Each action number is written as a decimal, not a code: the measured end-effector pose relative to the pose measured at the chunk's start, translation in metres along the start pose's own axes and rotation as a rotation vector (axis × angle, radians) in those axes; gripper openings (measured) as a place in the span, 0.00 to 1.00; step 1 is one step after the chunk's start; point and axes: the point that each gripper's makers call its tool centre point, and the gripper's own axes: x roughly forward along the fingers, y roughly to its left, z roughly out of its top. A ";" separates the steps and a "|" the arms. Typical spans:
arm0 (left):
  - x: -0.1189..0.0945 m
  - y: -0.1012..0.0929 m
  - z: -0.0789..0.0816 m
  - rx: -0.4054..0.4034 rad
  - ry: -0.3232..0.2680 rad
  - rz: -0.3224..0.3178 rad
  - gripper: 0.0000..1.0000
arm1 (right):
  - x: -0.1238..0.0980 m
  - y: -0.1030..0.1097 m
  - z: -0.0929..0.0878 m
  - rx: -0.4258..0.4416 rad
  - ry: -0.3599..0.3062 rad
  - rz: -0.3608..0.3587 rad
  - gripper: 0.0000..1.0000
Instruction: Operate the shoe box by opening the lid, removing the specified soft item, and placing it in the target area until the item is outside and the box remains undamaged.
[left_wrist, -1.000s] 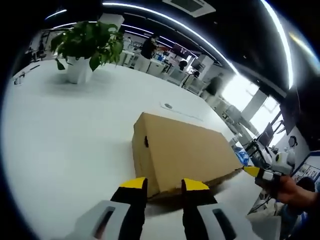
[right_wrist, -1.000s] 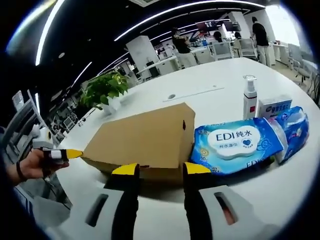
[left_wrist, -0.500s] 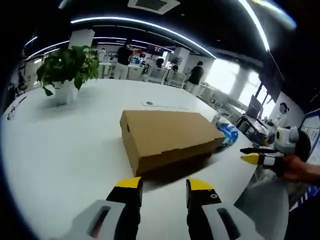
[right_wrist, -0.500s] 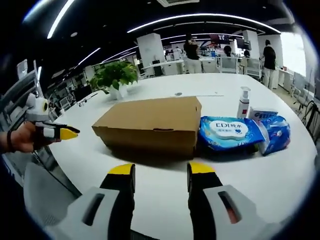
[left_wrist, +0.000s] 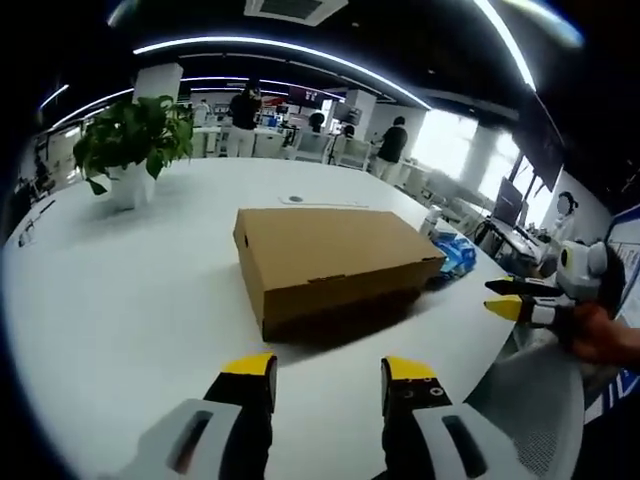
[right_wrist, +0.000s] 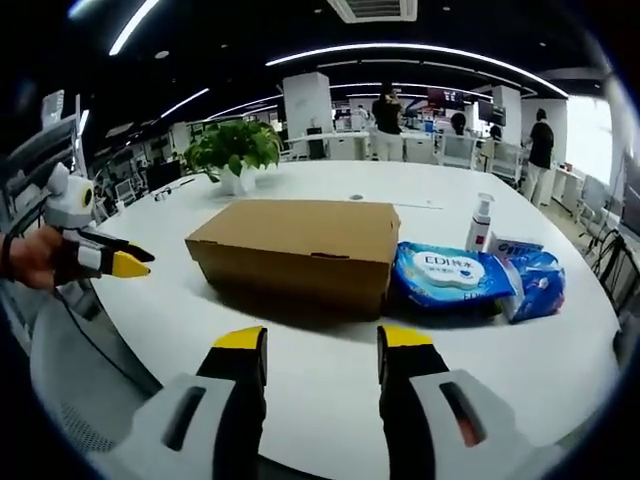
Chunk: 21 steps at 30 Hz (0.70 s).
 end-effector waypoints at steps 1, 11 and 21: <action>-0.002 0.001 0.001 -0.001 0.000 0.005 0.44 | -0.001 0.001 0.001 -0.001 -0.006 0.001 0.42; -0.012 -0.001 0.005 -0.042 0.016 0.053 0.45 | 0.000 0.005 0.006 -0.047 -0.042 0.005 0.43; -0.006 -0.005 0.009 -0.059 0.011 0.076 0.46 | -0.002 0.003 0.007 -0.021 -0.062 0.013 0.44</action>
